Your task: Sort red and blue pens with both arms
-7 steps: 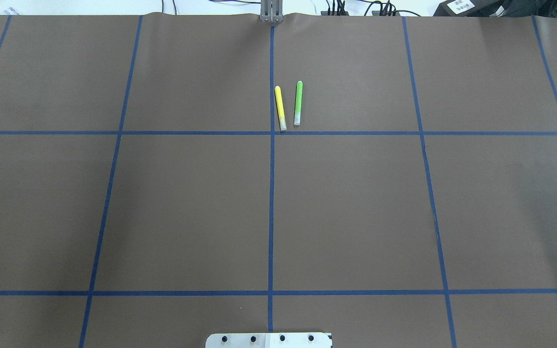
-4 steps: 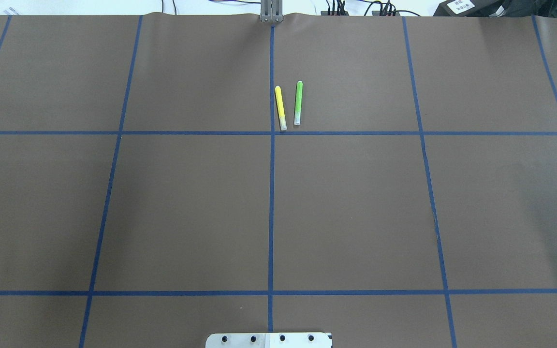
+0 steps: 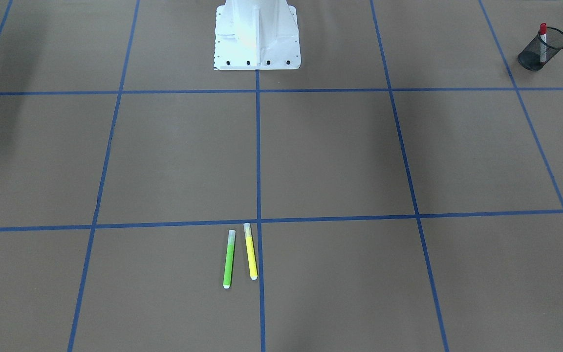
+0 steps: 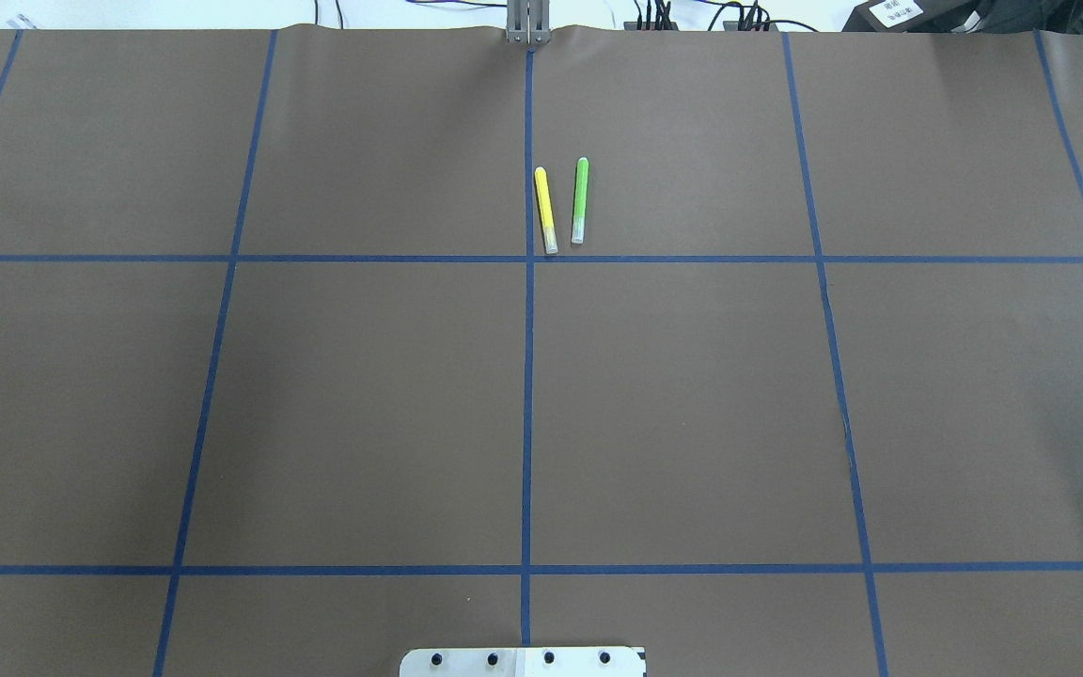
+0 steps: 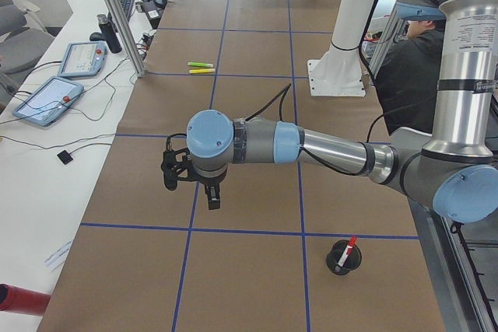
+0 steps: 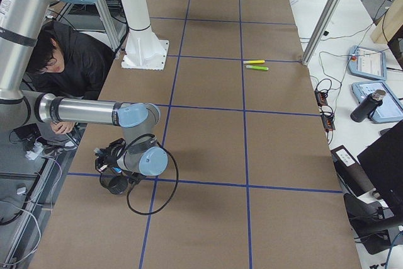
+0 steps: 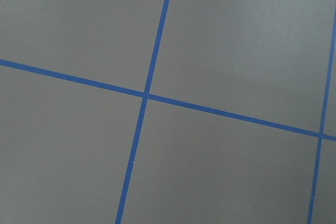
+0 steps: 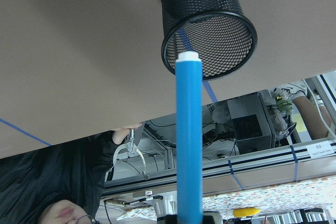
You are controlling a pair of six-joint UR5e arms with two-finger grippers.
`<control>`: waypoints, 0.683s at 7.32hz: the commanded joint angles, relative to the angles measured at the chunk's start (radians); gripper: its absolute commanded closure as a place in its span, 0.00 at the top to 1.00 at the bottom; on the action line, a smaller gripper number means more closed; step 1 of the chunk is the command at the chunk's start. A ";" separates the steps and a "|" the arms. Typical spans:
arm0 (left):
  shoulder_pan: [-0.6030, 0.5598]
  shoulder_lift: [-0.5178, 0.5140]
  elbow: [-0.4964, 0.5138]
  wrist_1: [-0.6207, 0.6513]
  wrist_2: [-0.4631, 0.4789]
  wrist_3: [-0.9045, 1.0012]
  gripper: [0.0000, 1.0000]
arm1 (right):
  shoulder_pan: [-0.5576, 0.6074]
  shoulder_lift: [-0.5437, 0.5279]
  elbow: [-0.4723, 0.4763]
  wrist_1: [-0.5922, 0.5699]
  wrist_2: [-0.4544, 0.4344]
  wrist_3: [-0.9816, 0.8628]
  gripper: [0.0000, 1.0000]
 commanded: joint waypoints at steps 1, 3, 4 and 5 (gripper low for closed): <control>-0.002 0.001 -0.027 0.000 0.009 0.001 1.00 | 0.000 -0.038 -0.019 -0.001 0.021 -0.003 0.00; -0.002 0.006 -0.043 0.000 0.015 0.001 1.00 | 0.000 -0.037 -0.063 0.004 0.041 -0.003 0.00; -0.002 0.003 -0.052 0.000 0.033 0.001 1.00 | 0.000 -0.037 -0.072 0.005 0.042 -0.003 0.00; -0.002 0.004 -0.058 0.000 0.033 0.001 1.00 | 0.000 -0.037 -0.080 0.005 0.042 -0.003 0.00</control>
